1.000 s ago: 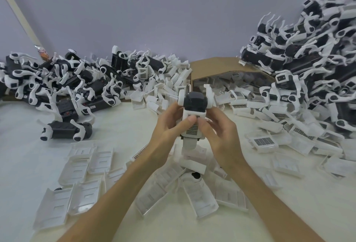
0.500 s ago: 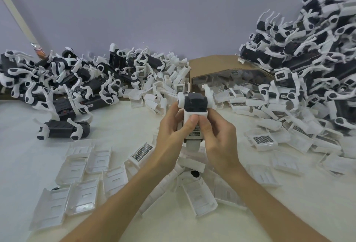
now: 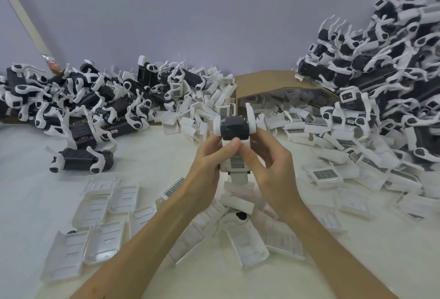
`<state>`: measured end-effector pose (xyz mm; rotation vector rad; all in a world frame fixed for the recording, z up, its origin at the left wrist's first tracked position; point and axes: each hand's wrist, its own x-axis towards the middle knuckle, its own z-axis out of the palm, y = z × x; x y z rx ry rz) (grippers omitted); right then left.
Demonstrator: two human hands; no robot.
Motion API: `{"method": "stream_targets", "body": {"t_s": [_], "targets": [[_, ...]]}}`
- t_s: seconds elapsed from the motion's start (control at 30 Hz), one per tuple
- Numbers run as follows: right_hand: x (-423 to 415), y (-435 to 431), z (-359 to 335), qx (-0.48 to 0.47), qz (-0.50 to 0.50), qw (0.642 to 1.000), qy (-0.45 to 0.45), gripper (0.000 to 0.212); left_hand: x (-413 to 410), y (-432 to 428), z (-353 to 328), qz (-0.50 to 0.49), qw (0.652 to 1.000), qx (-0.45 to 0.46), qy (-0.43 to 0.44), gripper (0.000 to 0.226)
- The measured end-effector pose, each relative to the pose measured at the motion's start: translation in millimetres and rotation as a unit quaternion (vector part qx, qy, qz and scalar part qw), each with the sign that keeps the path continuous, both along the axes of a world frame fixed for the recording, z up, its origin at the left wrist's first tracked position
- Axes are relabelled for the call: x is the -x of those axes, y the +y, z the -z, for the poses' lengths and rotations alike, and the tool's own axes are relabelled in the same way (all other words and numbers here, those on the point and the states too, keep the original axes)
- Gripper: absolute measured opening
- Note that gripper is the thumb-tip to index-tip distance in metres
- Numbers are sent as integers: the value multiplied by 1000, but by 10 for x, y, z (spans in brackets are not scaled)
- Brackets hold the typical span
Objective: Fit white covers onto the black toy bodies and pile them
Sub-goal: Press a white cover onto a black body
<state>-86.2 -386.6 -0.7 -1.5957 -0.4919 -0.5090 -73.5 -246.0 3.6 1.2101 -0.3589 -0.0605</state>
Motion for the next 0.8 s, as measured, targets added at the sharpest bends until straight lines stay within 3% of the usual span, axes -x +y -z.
{"method": "stream_targets", "body": {"t_s": [0.2, 0.63, 0.8], "targets": [[-1, 28, 26, 63, 28, 997, -29, 22, -21, -2, 2, 16, 1000, 14, 7, 54], [7, 31, 62, 29, 31, 999, -7, 24, 4, -48, 12, -13, 1000, 23, 0, 53], [-39, 44, 28, -28, 35, 999, 31, 30, -13, -95, 14, -14, 999, 21, 19, 46]]}}
